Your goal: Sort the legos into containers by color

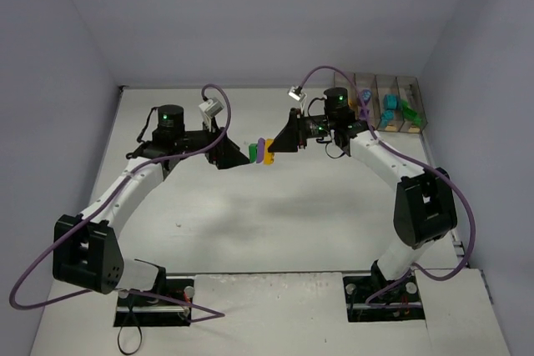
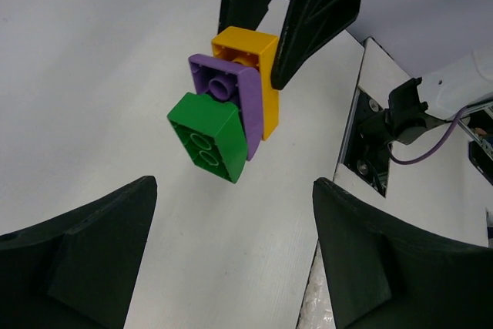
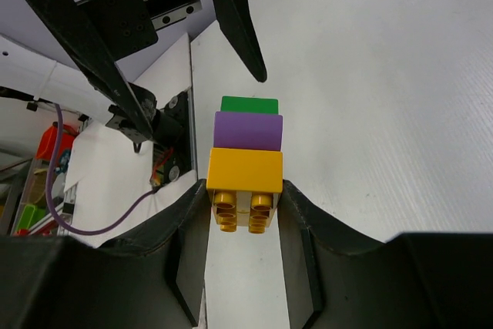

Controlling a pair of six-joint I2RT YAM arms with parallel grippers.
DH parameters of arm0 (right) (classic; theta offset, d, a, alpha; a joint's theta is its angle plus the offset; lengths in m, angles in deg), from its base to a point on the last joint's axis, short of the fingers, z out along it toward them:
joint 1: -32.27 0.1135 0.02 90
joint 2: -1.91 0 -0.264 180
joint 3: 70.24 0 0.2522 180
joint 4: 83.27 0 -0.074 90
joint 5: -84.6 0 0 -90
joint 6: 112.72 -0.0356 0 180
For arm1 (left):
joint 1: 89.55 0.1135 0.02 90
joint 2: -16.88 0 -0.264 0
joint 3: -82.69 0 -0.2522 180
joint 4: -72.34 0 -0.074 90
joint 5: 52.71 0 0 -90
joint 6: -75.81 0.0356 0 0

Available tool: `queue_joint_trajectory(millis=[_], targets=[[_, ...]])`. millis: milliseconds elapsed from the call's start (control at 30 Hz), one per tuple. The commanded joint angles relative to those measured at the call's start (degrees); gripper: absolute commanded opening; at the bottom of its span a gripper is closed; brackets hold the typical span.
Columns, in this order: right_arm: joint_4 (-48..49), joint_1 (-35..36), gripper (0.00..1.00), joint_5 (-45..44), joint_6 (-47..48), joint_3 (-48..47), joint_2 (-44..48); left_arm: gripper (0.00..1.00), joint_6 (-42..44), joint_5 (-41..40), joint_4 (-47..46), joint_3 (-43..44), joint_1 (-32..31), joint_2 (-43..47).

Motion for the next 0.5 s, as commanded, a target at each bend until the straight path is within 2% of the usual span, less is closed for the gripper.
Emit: queue_joint_trajectory(millis=[0, 333, 467], targets=[[2.3, 0.21, 0.0, 3.66, 1.1, -2.34, 3.35, 0.75, -0.11, 2.8, -5.77, 1.95, -2.32, 0.5], [1.86, 0.47, 0.0, 6.47, 1.72, -2.78, 3.26, 0.71, -2.56, 2.54, -10.06, 2.92, -5.05, -3.1], [1.77, 0.91, 0.0, 7.35, 1.98, -2.69, 3.0, 0.63, -4.67, 2.8, -12.36, 3.01, -5.05, -4.33]])
